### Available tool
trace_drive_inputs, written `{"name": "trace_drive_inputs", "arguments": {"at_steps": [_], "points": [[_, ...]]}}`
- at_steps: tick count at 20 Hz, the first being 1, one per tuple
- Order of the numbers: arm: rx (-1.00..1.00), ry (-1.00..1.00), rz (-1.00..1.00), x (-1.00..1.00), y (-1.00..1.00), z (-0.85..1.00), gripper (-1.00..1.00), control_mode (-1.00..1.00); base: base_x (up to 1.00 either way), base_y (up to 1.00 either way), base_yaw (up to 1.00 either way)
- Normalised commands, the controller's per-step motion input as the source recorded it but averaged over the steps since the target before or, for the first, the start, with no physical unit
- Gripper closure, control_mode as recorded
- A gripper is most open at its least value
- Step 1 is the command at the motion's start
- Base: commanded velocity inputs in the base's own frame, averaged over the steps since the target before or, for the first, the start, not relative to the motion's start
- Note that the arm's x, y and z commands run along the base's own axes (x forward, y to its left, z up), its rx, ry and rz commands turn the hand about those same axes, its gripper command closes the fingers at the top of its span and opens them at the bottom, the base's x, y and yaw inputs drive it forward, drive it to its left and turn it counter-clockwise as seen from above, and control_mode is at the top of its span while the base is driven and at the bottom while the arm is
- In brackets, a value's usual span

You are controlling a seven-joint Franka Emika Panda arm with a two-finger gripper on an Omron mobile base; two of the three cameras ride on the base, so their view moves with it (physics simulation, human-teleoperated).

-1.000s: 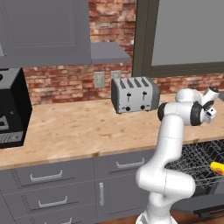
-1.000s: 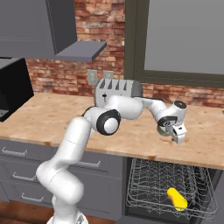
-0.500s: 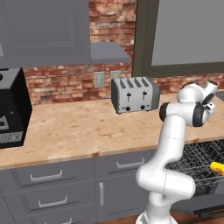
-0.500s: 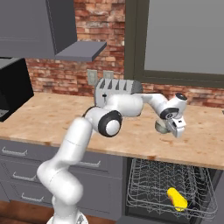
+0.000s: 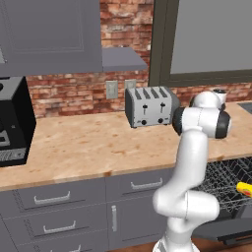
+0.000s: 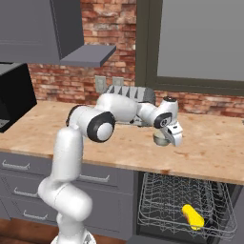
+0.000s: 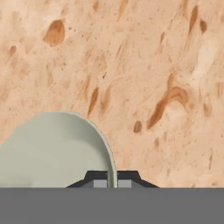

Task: Pick up the cup and bowl from the counter, place them in the dishwasher, and close the dishwasher door.

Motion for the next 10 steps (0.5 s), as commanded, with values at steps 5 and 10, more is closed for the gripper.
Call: {"name": "trace_drive_inputs", "arguments": {"at_steps": [5, 10], "points": [[-0.02, -0.07, 0.00, -0.52, 0.03, 0.22, 1.00, -1.00, 0.00, 0.00, 0.00], [0.05, -0.07, 0.00, -0.28, -0.05, 0.37, 1.00, -1.00, 0.00, 0.00, 0.00]]}}
